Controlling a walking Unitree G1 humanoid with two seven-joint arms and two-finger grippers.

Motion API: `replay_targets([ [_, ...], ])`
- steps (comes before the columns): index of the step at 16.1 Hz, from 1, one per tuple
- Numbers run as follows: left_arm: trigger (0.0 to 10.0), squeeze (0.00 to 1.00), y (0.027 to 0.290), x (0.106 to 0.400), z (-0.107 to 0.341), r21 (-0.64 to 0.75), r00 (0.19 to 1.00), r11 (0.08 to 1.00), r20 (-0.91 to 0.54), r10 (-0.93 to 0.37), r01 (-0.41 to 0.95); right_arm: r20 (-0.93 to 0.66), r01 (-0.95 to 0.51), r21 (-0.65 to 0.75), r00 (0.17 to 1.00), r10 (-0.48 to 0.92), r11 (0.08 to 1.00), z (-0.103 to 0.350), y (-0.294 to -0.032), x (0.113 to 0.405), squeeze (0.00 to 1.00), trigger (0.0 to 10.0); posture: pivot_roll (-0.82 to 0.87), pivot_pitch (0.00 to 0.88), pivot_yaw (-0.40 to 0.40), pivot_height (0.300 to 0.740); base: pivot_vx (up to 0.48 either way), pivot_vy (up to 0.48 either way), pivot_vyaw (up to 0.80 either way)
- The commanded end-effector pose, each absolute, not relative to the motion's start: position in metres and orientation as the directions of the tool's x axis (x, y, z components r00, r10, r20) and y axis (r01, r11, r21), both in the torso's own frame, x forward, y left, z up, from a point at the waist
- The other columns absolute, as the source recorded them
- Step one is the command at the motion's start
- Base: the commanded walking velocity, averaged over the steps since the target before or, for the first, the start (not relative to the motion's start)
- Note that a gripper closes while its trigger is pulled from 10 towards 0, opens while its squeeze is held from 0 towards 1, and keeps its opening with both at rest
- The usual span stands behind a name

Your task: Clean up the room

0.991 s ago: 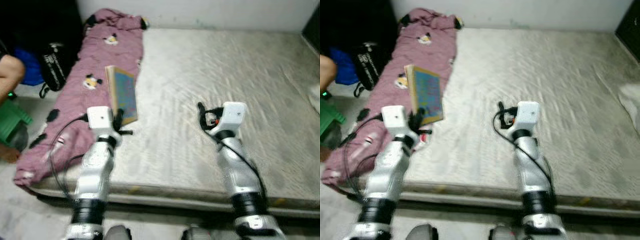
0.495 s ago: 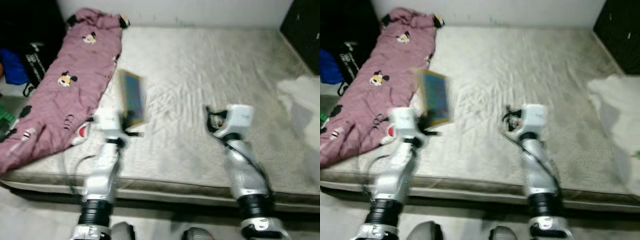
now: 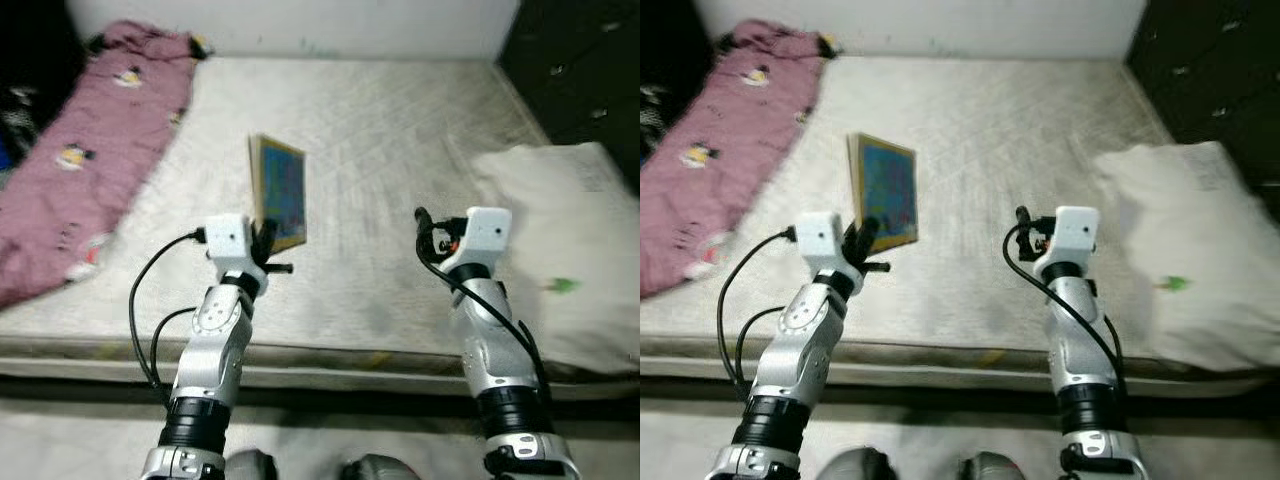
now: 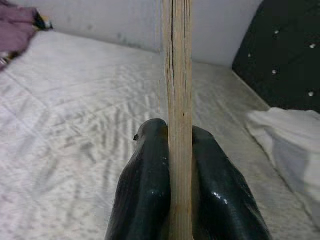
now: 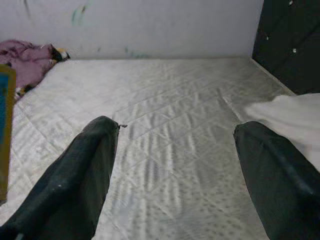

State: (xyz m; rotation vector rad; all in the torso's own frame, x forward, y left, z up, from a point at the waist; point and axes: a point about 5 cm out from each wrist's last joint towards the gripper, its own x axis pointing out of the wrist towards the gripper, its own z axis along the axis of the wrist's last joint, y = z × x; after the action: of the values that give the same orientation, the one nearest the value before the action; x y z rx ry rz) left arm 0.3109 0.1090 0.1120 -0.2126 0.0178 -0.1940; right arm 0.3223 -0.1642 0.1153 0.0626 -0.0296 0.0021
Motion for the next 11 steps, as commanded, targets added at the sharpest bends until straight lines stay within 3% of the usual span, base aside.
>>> replay_targets([
  [1,10.0,0.0,0.1205,0.3127,0.1193,-0.197,0.987,0.967,0.04,-0.154,0.159,0.039,-0.028,0.063,0.999,0.025,0.998,0.1179,-0.1564,0.3234,0.0,10.0,-0.04,0.054,0.019,0.74,0.0,-0.33,0.0],
  [3,10.0,0.0,0.1207,0.3132,0.1197,-0.197,0.987,0.967,0.041,-0.154,0.159,0.038,-0.027,0.059,0.999,0.025,0.998,0.1179,-0.1565,0.3236,0.0,10.0,-0.05,0.055,0.019,0.74,0.0,-0.27,0.0],
  [11,10.0,0.0,0.1221,0.3136,0.127,-0.22,0.98,0.957,0.1,-0.173,0.192,0.038,-0.021,0.058,0.999,0.019,0.998,0.1168,-0.1581,0.3231,0.0,10.0,-0.05,0.052,0.022,0.74,0.035,0.0,0.0],
])
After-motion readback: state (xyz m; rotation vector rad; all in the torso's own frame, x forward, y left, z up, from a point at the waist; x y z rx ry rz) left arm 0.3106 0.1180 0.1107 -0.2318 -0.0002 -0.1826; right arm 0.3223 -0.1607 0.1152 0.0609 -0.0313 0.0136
